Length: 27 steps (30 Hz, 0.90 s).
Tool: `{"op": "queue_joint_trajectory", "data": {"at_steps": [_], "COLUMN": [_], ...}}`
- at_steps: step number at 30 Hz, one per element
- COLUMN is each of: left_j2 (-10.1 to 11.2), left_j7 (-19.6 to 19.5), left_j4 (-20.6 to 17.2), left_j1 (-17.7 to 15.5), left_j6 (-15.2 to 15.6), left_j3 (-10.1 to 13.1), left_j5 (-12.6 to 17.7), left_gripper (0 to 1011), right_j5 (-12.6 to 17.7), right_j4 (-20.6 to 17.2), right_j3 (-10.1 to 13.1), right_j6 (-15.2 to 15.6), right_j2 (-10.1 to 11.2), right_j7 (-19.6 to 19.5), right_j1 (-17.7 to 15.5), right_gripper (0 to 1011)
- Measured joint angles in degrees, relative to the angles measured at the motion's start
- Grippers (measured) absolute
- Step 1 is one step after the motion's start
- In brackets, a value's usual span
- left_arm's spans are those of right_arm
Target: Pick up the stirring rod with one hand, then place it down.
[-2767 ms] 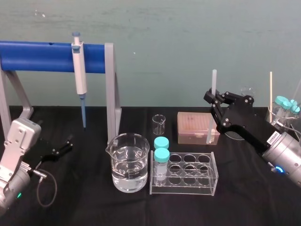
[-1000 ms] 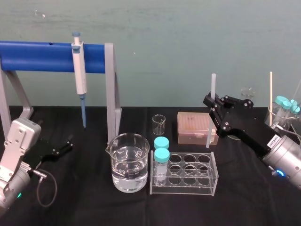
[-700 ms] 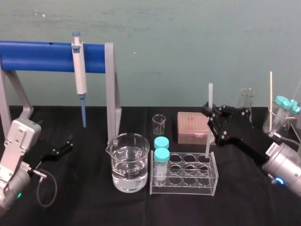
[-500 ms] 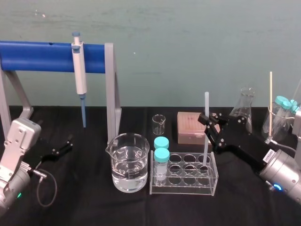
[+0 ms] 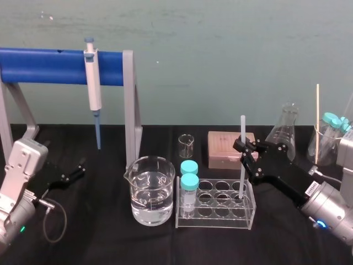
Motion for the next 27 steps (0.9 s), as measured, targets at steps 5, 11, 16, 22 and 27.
{"op": "queue_joint_trajectory", "data": {"at_steps": [5, 11, 16, 22, 27], "left_j2": [0.0, 0.0, 0.0, 0.0, 0.0], "left_j7": [0.0, 0.0, 0.0, 0.0, 0.0], "left_j4": [0.0, 0.0, 0.0, 0.0, 0.0], "left_j1": [0.0, 0.0, 0.0, 0.0, 0.0], "left_j6": [0.0, 0.0, 0.0, 0.0, 0.0], "left_j3": [0.0, 0.0, 0.0, 0.0, 0.0], "left_j5": [0.0, 0.0, 0.0, 0.0, 0.0], "left_gripper": [1000, 1000, 1000, 1000, 1000], "right_j5": [-0.1, -0.7, -1.2, -1.5, -1.7], "right_j4": [1.4, 3.1, 5.0, 6.8, 7.8], "right_j3": [-0.1, -0.5, -0.9, -1.2, -1.4], "right_j6": [-0.5, -0.6, -0.5, 0.0, 0.7], "right_j2": [-0.8, -1.3, -1.9, -2.5, -2.8], "right_j7": [-0.1, 0.0, -0.1, -0.3, -0.6], "right_j1": [0.5, 1.0, 1.3, 1.4, 1.5], "right_gripper": [69, 68, 68, 68, 68]}}
